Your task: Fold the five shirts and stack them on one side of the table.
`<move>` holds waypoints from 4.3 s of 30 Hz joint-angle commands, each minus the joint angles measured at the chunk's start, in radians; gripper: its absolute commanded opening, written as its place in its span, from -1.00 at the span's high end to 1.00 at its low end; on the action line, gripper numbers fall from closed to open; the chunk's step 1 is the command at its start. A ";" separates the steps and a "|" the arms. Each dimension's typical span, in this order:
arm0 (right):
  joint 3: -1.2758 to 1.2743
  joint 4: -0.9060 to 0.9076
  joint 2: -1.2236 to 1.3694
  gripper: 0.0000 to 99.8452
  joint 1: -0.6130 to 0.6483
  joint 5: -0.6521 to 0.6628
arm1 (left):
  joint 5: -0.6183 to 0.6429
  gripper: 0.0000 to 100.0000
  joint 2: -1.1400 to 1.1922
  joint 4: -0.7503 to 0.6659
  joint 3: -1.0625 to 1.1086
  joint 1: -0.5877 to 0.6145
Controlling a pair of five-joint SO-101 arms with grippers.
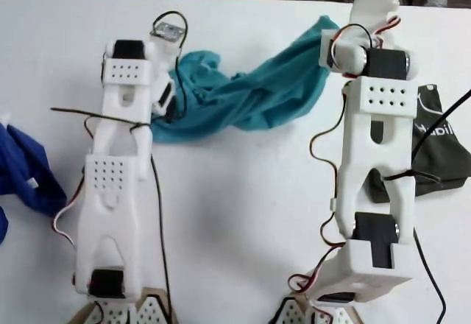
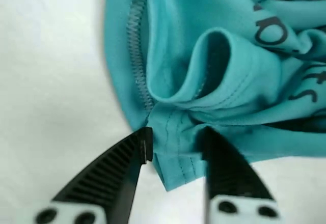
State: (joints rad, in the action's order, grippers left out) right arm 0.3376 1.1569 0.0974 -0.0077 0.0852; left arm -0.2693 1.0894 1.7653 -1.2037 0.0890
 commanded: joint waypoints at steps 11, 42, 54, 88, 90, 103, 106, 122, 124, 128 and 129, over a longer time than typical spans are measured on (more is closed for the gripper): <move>0.006 -0.022 -0.062 0.96 -0.012 0.008 | 0.008 0.95 -0.026 0.002 -0.099 0.002; 0.048 -0.056 -0.785 0.96 0.016 0.318 | 0.077 0.95 -0.936 0.021 -0.211 0.100; 0.051 0.197 -1.086 0.96 0.061 0.203 | 0.120 0.95 -1.478 0.017 0.248 0.118; -0.169 0.177 -1.035 0.96 0.065 0.138 | 0.118 0.95 -1.906 -0.344 0.966 0.253; -0.091 0.206 -1.043 0.96 0.065 0.160 | 0.118 0.95 -1.932 -0.322 0.932 0.253; 0.281 0.153 -0.932 0.96 0.058 0.390 | 0.118 0.95 -1.964 -0.319 0.809 0.253; 0.391 0.151 -0.888 0.96 0.058 0.397 | 0.118 0.95 -1.964 -0.318 0.816 0.253; 0.523 0.232 -0.863 0.96 0.064 0.397 | 0.097 0.95 -1.972 -0.290 0.989 0.255; 0.526 0.245 -0.866 0.96 0.065 0.397 | 0.098 0.95 -1.972 -0.262 0.974 0.255; 0.534 0.246 -0.909 0.96 0.065 0.397 | 0.098 0.95 -1.972 -0.178 0.901 0.255; 0.534 0.245 -0.921 0.96 0.065 0.397 | 0.098 0.95 -1.972 -0.153 0.877 0.255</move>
State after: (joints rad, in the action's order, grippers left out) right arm 0.8562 1.3978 -0.8048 0.0522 0.4733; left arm -0.1649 -0.8761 1.5597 -0.2539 0.3345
